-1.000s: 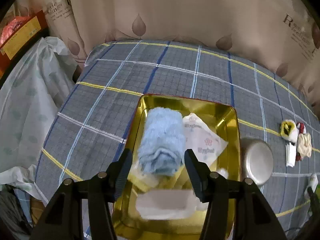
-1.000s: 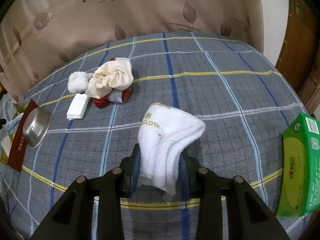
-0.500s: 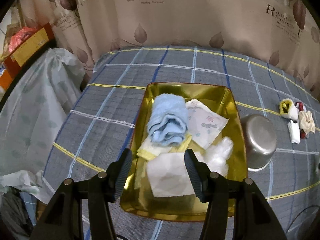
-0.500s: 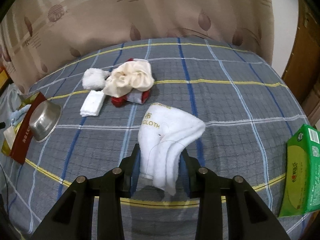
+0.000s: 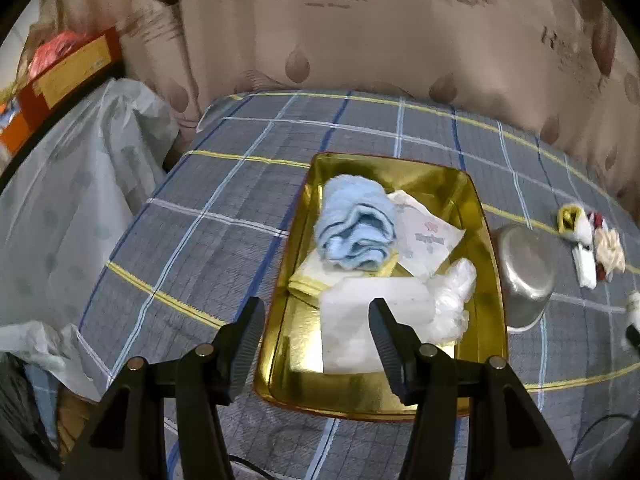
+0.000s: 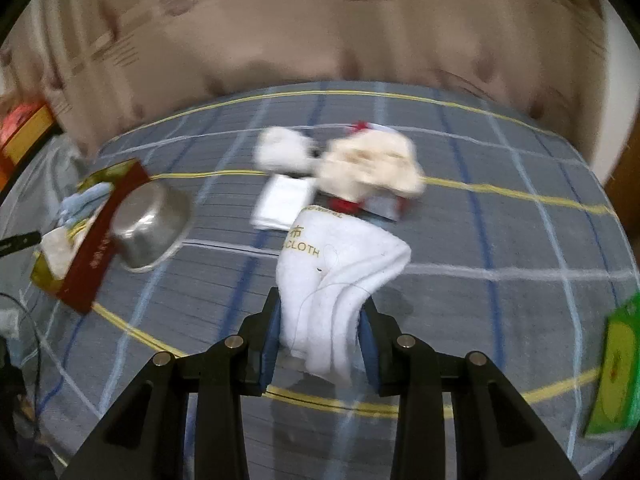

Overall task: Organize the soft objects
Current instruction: 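Carry the CLOTH towel with the right gripper over the gold tray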

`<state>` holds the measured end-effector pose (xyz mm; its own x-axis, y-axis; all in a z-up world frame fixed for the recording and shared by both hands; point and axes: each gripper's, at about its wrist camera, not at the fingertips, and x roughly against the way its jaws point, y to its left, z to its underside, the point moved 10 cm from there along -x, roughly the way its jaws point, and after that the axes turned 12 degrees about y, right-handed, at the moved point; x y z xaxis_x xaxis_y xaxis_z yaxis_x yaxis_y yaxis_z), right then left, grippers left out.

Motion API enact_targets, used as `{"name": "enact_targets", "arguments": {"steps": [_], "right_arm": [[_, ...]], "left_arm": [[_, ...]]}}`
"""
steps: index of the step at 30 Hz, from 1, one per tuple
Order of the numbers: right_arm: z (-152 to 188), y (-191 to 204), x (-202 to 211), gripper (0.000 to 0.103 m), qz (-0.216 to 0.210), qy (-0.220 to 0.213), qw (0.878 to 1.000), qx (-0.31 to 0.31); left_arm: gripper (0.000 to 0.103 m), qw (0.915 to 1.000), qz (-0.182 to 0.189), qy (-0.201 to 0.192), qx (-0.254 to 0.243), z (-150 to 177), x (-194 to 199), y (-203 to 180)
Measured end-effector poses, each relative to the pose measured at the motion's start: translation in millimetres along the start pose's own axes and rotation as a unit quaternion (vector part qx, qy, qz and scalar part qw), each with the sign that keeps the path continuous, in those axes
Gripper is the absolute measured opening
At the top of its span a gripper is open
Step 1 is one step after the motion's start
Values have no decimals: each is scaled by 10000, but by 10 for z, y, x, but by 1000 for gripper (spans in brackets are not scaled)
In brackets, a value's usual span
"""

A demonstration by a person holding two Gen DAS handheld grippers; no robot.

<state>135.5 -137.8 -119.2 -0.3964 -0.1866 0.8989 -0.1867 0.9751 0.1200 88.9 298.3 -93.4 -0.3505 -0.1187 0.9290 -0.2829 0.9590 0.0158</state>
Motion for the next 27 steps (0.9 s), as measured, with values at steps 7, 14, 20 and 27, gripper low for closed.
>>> {"name": "enact_targets", "arguments": {"steps": [7,14,20,27], "right_arm": [[-288,892,-17,33,-414,9,9958,820],[-475,1961,-86,33,-946,58,9818,1645],[-603,2707,-236,33,-1168,77,9694,2159],[-762,3118,-552,33,-1083,326,9651,2361]], "left_arm": [[55,9989,47,-6,475,38,40,294],[55,9973,-225,21,704,53,82,558],[55,9956,-149,97,916,81,111,744],[55,9927,-32,211,1184,122,114,872]]}}
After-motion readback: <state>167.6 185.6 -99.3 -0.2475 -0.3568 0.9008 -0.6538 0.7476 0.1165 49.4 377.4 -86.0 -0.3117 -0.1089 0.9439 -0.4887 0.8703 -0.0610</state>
